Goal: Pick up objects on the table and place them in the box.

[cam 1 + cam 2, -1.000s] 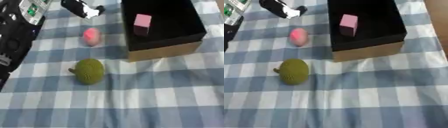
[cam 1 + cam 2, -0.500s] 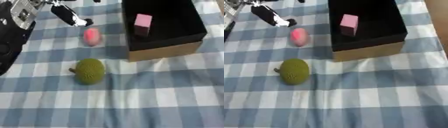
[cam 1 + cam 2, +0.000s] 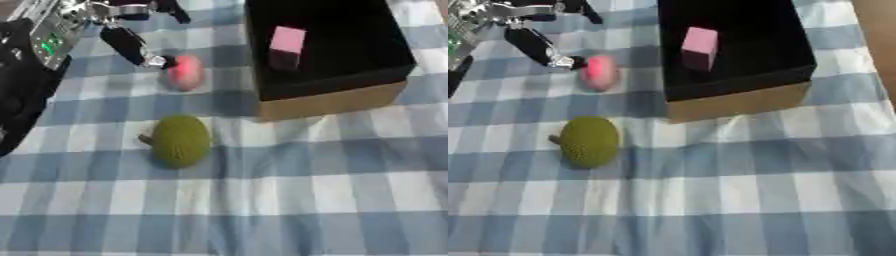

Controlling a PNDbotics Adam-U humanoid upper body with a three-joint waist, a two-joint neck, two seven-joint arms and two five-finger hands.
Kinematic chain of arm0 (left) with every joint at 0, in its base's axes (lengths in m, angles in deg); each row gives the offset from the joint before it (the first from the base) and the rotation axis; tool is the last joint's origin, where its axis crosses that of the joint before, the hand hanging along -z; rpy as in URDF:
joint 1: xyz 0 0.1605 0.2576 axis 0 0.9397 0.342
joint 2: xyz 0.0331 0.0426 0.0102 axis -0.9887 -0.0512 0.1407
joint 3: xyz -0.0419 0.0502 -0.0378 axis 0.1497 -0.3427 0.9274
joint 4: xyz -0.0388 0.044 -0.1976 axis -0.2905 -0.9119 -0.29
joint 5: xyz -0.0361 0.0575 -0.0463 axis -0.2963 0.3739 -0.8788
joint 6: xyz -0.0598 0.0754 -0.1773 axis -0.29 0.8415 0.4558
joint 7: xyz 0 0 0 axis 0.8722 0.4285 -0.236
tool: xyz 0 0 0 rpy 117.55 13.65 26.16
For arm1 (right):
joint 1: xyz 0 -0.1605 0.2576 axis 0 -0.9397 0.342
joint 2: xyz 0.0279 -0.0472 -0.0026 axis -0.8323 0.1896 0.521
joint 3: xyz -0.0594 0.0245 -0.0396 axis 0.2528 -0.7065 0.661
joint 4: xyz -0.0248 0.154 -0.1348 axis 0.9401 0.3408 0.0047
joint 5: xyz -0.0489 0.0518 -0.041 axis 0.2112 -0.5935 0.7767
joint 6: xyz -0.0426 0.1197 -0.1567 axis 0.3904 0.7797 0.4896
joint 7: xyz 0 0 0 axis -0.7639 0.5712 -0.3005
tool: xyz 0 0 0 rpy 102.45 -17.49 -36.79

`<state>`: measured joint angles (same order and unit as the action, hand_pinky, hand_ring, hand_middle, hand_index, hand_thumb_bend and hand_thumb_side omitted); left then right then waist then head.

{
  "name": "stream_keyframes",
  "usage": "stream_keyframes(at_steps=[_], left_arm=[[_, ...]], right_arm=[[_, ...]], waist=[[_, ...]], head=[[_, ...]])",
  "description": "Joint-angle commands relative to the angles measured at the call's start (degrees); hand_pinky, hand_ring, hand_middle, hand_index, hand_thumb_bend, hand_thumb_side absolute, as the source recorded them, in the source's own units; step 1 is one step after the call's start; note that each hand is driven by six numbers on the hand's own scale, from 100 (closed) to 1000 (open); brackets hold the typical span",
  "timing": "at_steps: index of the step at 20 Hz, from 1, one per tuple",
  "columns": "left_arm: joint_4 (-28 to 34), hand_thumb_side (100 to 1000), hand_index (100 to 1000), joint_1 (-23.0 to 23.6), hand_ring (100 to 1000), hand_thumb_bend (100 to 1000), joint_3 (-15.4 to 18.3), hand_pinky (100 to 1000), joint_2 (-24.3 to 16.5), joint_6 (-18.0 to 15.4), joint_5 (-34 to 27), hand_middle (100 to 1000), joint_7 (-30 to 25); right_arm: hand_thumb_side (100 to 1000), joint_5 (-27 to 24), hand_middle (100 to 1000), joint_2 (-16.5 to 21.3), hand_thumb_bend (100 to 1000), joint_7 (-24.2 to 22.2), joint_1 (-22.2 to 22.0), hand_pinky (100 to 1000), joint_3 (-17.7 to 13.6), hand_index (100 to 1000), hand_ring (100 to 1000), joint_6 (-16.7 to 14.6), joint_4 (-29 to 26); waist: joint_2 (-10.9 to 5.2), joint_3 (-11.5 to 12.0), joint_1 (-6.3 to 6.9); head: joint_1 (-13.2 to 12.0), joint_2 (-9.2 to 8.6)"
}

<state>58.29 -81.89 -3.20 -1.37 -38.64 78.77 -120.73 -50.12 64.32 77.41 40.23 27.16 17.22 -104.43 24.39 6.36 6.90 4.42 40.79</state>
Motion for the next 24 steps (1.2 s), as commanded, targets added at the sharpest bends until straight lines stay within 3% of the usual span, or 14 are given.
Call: stream_keyframes(at_steps=[1,10,24], left_arm=[[0.01,598,909,-0.65,873,393,0.11,908,-1.36,-6.91,0.28,785,-6.01],[-1.06,636,881,0.56,847,409,-0.30,878,-1.24,-7.48,0.84,763,-7.03],[-2.26,614,885,1.25,826,420,-0.79,861,0.01,-9.36,2.24,749,-8.06]], right_arm=[[470,0.07,351,1.14,100,0.15,0.29,948,-0.38,924,1000,0.22,-0.58],[470,0.07,352,1.07,100,0.52,0.46,948,-0.42,923,1000,0.35,-0.58],[470,0.18,348,0.91,100,0.48,0.57,949,-0.36,924,1000,0.60,-0.58]], waist=[[-3.05,0.01,-0.28],[-2.91,-0.21,-0.40],[-2.75,-0.43,-0.54]], head=[[0.02,0.31],[0.15,0.66],[0.24,0.85]])
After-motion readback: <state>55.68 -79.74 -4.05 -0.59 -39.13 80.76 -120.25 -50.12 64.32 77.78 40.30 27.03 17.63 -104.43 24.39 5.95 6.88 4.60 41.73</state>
